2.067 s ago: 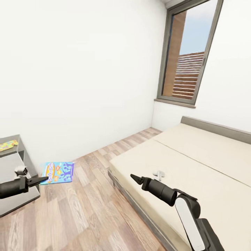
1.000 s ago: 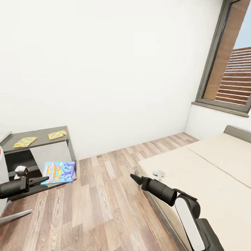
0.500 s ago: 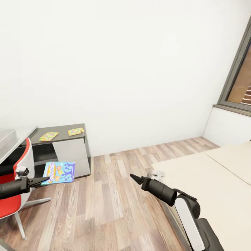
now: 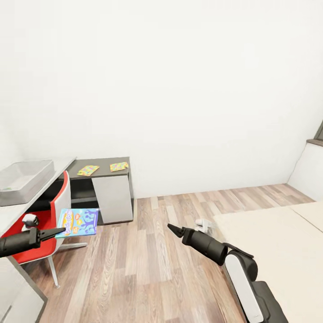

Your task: Put all the toys in the child's room - the three board games (two on the bed and one on the table), the two jigsaw puzzles on the table, and the tennis ball on the table - inside the toy box on the table in the child's room.

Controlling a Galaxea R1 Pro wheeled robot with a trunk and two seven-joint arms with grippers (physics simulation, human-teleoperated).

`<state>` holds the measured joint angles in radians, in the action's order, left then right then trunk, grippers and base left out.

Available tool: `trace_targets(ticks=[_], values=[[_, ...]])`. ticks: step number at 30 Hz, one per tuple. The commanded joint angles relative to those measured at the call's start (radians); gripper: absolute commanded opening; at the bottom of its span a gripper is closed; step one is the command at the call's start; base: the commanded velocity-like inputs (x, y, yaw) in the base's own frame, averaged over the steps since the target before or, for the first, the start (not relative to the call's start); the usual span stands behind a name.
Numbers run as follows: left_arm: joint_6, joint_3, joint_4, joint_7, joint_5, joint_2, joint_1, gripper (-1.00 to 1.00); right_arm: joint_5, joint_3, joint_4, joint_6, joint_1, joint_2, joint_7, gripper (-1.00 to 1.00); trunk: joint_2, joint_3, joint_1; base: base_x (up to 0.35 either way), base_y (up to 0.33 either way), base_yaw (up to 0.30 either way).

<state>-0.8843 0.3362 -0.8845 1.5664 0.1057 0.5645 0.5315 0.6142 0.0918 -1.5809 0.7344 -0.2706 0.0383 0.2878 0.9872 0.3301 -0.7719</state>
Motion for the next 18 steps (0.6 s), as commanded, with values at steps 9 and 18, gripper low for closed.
trace_targets(ticks=[9, 18], values=[[-0.009, 0.0, -0.002, 0.004, 0.0, 0.0, 0.001, -1.0, -0.001, -0.002, -0.001, 0.004, -0.001, -0.002, 0.004, 1.0, -0.062, -0.023, 0.035, 0.0, 0.0, 0.286], [-0.006, 0.001, -0.01, 0.004, 0.0, 0.002, 0.001, -1.0, -0.001, -0.003, 0.0, 0.003, -0.001, -0.003, 0.004, 1.0, -0.125, -0.046, 0.069, 0.0, 0.0, 0.286]])
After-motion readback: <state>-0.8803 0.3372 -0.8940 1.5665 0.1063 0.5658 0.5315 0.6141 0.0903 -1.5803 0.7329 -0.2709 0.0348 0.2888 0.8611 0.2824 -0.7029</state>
